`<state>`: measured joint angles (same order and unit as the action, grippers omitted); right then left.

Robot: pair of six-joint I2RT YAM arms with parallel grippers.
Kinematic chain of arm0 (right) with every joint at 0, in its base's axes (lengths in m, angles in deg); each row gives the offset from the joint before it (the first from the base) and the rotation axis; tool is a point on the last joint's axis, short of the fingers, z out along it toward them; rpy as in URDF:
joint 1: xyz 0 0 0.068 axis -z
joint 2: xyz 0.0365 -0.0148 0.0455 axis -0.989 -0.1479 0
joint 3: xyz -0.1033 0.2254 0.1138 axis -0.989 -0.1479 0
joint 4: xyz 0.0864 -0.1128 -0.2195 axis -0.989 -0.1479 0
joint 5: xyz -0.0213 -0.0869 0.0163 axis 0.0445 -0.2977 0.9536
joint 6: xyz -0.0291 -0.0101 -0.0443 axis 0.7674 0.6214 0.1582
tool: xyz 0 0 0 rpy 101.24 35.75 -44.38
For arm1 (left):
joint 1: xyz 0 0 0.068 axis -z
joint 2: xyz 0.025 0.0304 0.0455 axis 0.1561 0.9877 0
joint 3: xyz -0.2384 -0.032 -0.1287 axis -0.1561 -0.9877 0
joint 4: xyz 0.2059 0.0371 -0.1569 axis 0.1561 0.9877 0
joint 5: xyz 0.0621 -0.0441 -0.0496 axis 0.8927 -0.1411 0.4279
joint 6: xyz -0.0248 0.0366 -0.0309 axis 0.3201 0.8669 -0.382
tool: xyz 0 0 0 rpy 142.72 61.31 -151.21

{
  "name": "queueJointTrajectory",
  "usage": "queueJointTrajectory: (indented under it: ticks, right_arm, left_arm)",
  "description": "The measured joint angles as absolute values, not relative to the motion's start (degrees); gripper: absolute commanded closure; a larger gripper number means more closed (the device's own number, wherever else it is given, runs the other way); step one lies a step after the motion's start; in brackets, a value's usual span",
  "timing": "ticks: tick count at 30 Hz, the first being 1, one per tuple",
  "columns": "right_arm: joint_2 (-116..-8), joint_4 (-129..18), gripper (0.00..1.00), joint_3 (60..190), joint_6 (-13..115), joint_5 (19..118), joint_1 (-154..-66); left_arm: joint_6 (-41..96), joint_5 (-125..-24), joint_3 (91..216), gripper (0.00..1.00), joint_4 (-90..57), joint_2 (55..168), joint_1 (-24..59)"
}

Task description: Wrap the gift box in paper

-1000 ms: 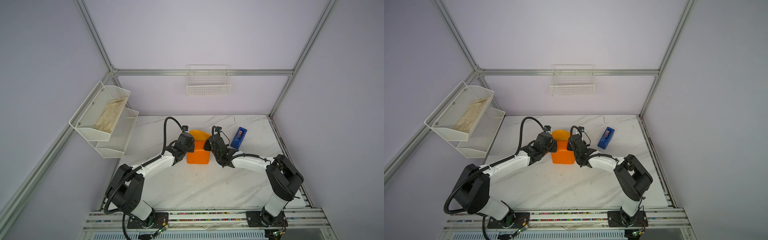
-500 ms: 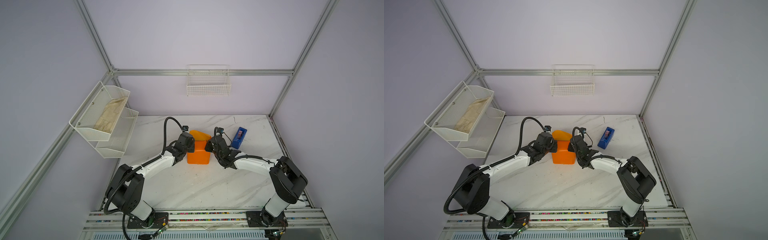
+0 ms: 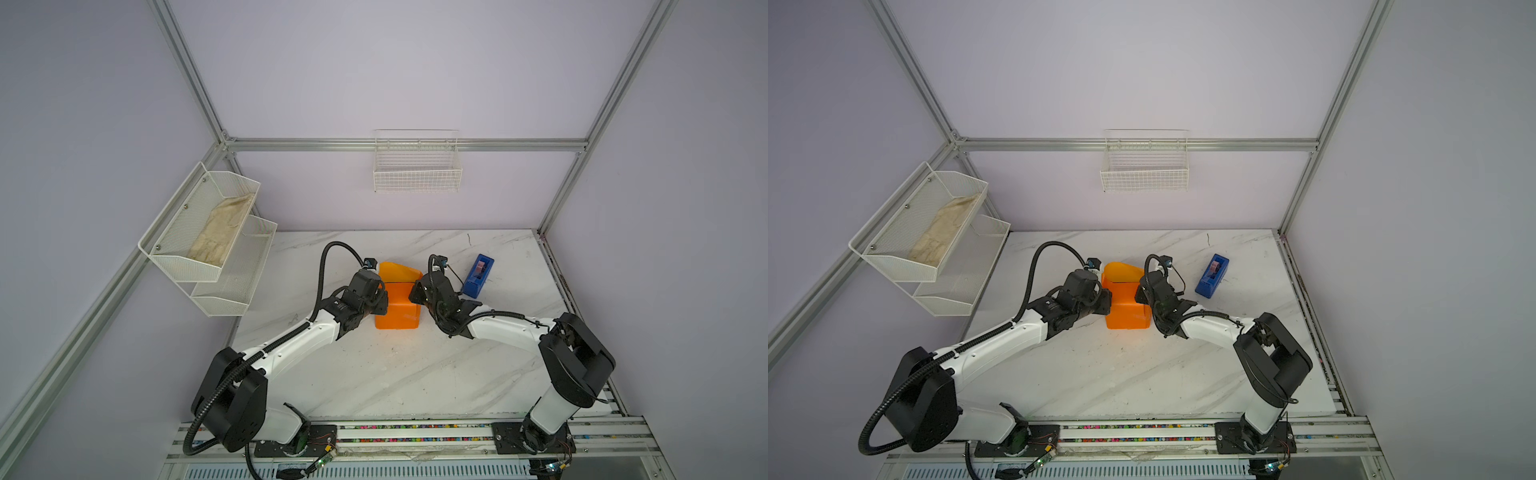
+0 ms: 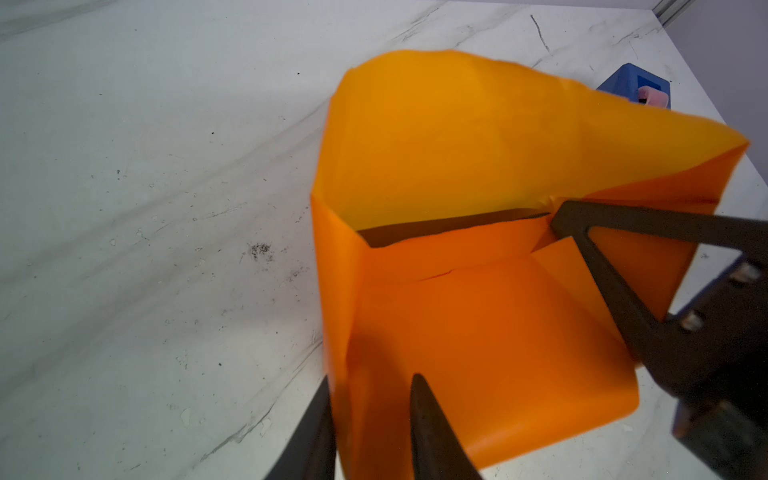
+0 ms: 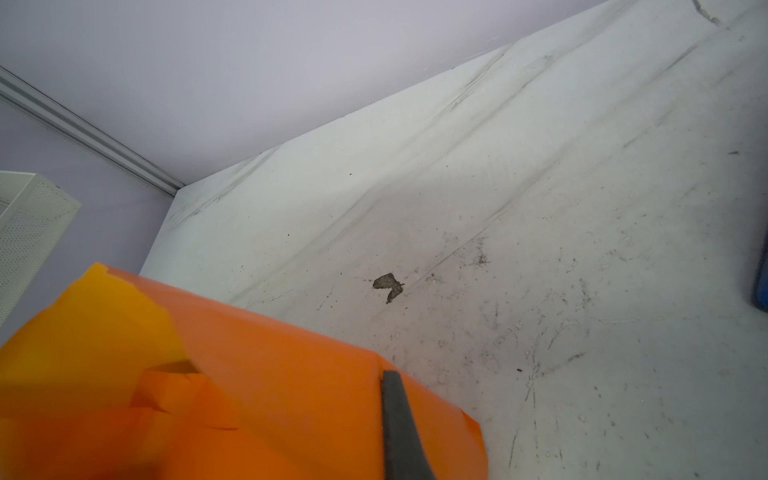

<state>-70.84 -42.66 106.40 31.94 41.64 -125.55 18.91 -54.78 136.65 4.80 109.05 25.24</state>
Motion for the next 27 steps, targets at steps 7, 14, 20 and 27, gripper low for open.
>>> queueJointTrajectory:
  ticks: [7,14,20,27]
  right_arm:
    - [-70.84,-42.66,1.0,106.4,31.9,41.7,-125.52]
    - [-70.84,-42.68,1.0,106.4,31.9,41.77,-125.46]
    - [-70.84,-42.66,1.0,106.4,31.88,41.96,-125.42]
    - [-70.8,-42.72,0.83,106.4,31.81,42.42,-125.24]
  left_arm:
    - [18.1,-55.46,134.01,0.8,2.18,107.98,25.24]
    - [18.06,-54.71,130.73,0.9,-2.96,106.82,25.19]
    - [18.1,-53.62,127.54,1.0,-7.26,105.27,25.3]
    - [18.06,-52.99,127.34,1.0,-7.7,105.18,25.67]
